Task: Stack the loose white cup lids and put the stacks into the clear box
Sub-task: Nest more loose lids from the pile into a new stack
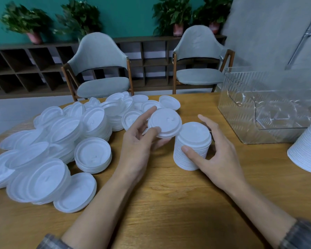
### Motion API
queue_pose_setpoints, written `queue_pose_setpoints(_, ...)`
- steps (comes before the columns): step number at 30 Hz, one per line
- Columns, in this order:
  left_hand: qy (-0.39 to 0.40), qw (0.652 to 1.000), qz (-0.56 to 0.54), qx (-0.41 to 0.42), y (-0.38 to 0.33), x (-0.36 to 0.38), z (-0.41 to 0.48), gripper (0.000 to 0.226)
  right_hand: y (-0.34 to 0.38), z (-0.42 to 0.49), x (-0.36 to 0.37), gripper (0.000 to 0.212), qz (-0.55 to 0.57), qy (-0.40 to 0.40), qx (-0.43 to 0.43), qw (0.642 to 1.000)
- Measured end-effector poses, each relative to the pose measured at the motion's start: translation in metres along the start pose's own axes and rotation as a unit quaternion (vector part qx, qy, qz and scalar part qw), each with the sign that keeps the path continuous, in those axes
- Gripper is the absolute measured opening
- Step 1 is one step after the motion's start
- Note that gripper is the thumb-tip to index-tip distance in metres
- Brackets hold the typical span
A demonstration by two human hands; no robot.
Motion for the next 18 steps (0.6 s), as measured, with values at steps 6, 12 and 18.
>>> queue_pose_setpoints(6, 0.047, 0.997, 0.062, -0.001, 0.0047, 0.0067, -0.0042, 0.045, 0.0052, -0.0011, 0.0047, 0.086, 0.000, 0.015, -0.010, 1.000)
queue_pose_setpoints(12, 0.015, 0.985, 0.156, 0.064, 0.0034, 0.0040, -0.0051, 0.046, 0.0058, -0.0004, 0.0053, 0.087, 0.004, 0.022, -0.010, 1.000)
queue_pose_setpoints(18, 0.052, 0.991, 0.123, 0.029, 0.0042, 0.0028, -0.0028, 0.053, 0.0035, -0.0007, 0.0052, 0.086, 0.004, 0.023, -0.010, 1.000)
Point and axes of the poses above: each hand's wrist, its own z-axis towards the middle knuckle, its own x-axis out of the palm, y = z × x, the point moved 3 cm from there along z, towards the middle knuckle, and after that the axes turned 6 degrees about -y, right-handed, at the moved point
